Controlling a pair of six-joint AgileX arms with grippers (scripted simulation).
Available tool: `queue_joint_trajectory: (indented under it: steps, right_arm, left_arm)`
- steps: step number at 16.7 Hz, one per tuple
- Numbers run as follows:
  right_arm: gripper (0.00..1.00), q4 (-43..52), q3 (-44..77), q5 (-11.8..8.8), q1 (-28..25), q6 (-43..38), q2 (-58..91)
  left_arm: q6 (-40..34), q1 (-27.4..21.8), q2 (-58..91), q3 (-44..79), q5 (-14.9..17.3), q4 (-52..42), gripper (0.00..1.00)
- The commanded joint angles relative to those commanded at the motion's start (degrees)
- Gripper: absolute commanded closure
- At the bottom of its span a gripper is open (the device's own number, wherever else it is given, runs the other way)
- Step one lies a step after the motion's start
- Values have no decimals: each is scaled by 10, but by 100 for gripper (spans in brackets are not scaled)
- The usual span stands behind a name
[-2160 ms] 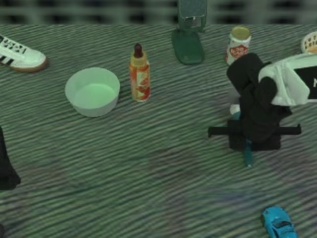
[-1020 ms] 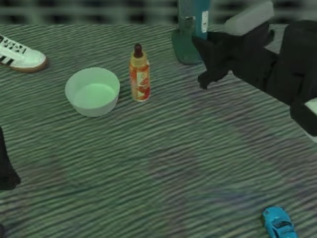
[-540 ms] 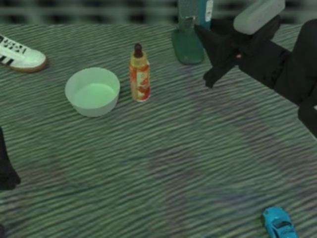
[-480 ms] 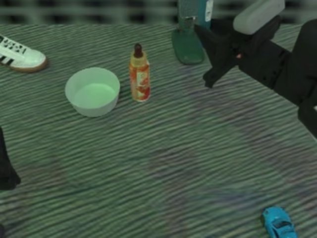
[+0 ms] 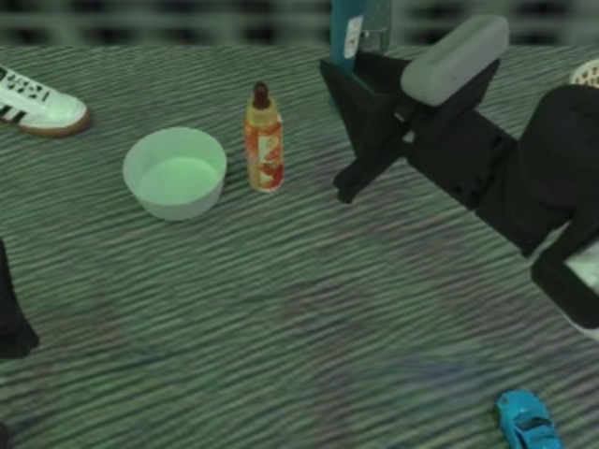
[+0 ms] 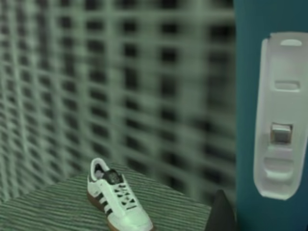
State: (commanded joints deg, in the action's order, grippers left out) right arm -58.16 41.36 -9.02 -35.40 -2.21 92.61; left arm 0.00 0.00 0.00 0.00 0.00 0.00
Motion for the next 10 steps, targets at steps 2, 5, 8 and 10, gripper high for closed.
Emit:
queue_joint_trajectory:
  steps: [2,5,8,10]
  right_arm:
    - [100,-5,-3,7,-7,-1,-3]
    - [100,-4,-1,4,-5,-2,-1]
    - [100,-5,-2,6,-6,-1,-3]
    - [100,-5,-3,7,-7,-1,-3]
  left_arm:
    - [0,0,0,0,0,0,0]
    - [0,0,0,0,0,0,0]
    - [0,0,0,0,0,0,0]
    - [0,0,0,0,0,0,0]
